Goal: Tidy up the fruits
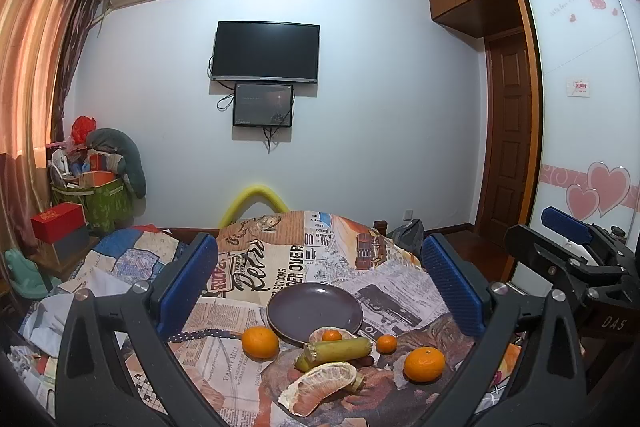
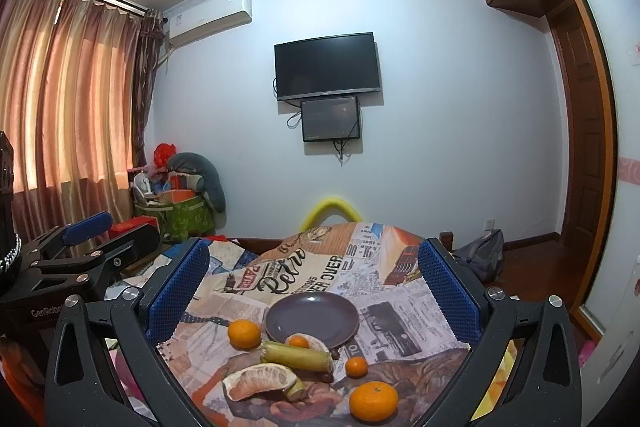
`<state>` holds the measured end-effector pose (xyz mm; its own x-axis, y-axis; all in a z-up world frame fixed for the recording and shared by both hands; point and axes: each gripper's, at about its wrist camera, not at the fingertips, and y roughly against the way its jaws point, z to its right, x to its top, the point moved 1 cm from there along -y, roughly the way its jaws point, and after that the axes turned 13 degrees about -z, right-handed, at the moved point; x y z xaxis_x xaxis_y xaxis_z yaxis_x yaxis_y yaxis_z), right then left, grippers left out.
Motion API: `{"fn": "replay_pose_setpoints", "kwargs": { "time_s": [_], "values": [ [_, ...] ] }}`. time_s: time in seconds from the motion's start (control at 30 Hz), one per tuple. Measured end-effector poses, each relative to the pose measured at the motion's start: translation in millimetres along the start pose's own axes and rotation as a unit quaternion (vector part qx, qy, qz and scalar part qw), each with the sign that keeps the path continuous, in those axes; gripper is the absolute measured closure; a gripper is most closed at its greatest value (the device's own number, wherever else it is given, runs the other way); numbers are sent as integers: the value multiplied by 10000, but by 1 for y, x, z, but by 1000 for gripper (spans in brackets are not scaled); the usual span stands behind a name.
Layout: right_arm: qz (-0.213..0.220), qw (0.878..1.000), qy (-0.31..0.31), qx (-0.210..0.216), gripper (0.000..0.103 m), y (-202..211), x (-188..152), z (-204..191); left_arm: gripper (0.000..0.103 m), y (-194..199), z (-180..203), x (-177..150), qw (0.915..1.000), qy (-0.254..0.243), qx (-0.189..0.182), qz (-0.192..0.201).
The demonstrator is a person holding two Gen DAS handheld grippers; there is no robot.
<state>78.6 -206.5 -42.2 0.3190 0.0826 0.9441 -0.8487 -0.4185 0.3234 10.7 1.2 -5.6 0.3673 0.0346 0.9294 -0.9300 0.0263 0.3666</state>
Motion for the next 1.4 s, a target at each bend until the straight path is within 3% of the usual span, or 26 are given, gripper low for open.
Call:
{"fn": "replay_pose_setpoints", "kwargs": {
  "time_s": [0.3, 0.43, 0.6, 0.8, 1.03, 1.4],
  "values": [
    [-96, 9999, 22, -93, 0, -6, -4, 1, 0, -10, -5, -1, 9999, -3, -16, -164],
    [-352, 9992, 33, -197, 0, -17, -13, 5, 0, -25, -10, -9, 9990, -29, 17, -437],
    [-711, 9970, -30, -292, 0, -32, -28, 18, 0, -58, -18, -24, 9941, -17, -98, -1078],
    [-1410, 9889, -66, -459, 0, -59, -58, 41, 0, -99, -26, -49, 9827, -105, -170, -1840],
    [-2359, 9702, -228, -500, 0, -92, -95, 64, 0, -148, -28, -85, 9605, -262, -263, -2758],
    [-3198, 9452, -497, -423, 0, -126, -133, 85, 0, -203, -20, -133, 9277, -517, -361, -3680]
  ]
}}
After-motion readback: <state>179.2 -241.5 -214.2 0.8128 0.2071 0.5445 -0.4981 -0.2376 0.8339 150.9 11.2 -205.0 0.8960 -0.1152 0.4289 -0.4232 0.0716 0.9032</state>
